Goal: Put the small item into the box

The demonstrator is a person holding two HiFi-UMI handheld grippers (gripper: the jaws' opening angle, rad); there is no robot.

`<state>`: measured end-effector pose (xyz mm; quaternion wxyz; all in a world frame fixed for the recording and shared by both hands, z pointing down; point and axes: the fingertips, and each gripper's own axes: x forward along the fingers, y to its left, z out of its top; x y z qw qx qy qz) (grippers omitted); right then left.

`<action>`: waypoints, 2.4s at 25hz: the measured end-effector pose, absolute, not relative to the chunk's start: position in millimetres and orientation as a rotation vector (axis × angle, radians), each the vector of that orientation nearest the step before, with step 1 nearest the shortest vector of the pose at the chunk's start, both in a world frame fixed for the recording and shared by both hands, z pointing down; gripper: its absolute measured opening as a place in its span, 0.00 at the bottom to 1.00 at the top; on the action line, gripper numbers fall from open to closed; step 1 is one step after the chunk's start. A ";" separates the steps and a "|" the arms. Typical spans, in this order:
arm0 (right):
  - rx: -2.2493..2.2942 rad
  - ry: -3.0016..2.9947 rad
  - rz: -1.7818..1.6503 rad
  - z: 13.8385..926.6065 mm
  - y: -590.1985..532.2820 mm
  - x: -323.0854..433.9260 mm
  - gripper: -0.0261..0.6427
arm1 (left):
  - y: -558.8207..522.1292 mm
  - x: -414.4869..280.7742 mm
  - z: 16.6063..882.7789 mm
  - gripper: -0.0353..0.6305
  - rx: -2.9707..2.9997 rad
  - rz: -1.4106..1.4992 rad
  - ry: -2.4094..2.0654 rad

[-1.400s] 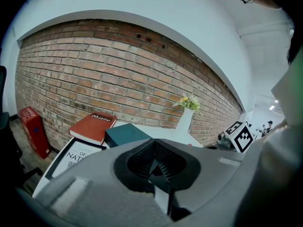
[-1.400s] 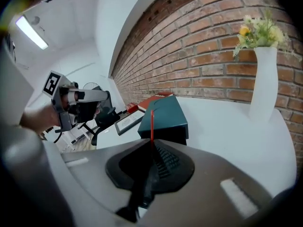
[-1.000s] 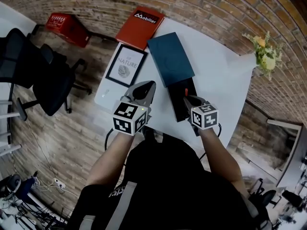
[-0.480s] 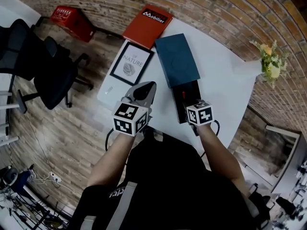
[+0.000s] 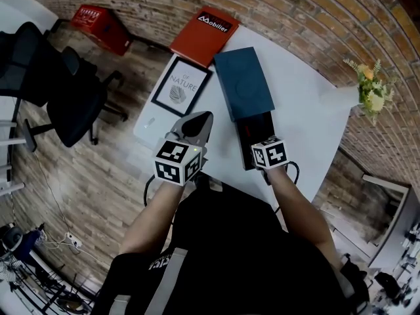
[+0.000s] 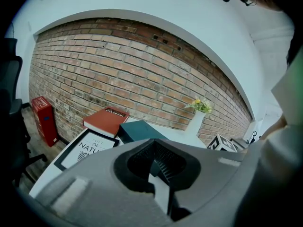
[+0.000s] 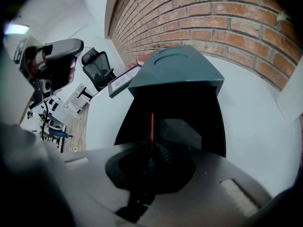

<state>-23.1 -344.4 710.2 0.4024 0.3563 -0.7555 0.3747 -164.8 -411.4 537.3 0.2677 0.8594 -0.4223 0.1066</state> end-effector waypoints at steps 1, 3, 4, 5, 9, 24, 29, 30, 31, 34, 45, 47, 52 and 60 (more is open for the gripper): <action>0.901 -1.904 0.947 710.6 -345.3 -22.4 0.06 | -411.6 -165.3 536.9 0.06 2.318 0.286 -1.140; 0.903 -1.890 0.950 710.6 -346.2 -20.2 0.07 | -411.5 -165.9 536.4 0.06 2.316 0.281 -1.141; 0.901 -1.886 0.952 710.4 -346.1 -19.7 0.07 | -411.1 -166.0 536.0 0.06 2.314 0.279 -1.140; 0.898 -1.884 0.955 710.2 -345.9 -19.4 0.07 | -410.7 -166.0 535.5 0.07 2.313 0.277 -1.140; 0.889 -1.899 0.971 703.9 -345.2 -22.6 0.13 | -410.3 -165.4 531.8 0.06 2.317 0.267 -1.141; 1.160 -2.020 0.864 645.3 -362.0 7.3 0.13 | -395.0 -181.0 510.7 0.06 2.378 0.220 -1.135; 1.289 -2.062 0.836 614.6 -345.0 11.7 0.13 | -381.3 -192.7 497.2 0.06 2.423 0.196 -1.114; 1.312 -2.066 0.837 609.8 -338.3 12.4 0.12 | -378.0 -194.6 495.1 0.06 2.431 0.194 -1.106; 1.333 -2.070 0.840 605.5 -331.2 13.2 0.12 | -375.1 -195.8 492.9 0.06 2.442 0.194 -1.096; 1.369 -2.071 0.848 596.3 -309.2 14.1 0.12 | -367.7 -194.9 485.2 0.06 2.482 0.193 -1.054; 1.409 -2.086 0.813 574.6 -256.2 27.1 0.10 | -340.8 -168.2 479.1 0.06 2.540 0.200 -0.985; 1.415 -2.112 0.802 568.5 -257.3 33.3 0.10 | -336.8 -161.6 477.0 0.06 2.544 0.207 -0.996; 1.394 -2.220 0.777 550.0 -264.5 48.4 0.10 | -330.5 -141.2 470.2 0.06 2.538 0.231 -1.055; 1.279 -2.431 0.684 510.9 -264.0 93.2 0.10 | -314.9 -91.7 451.3 0.06 2.490 0.236 -1.228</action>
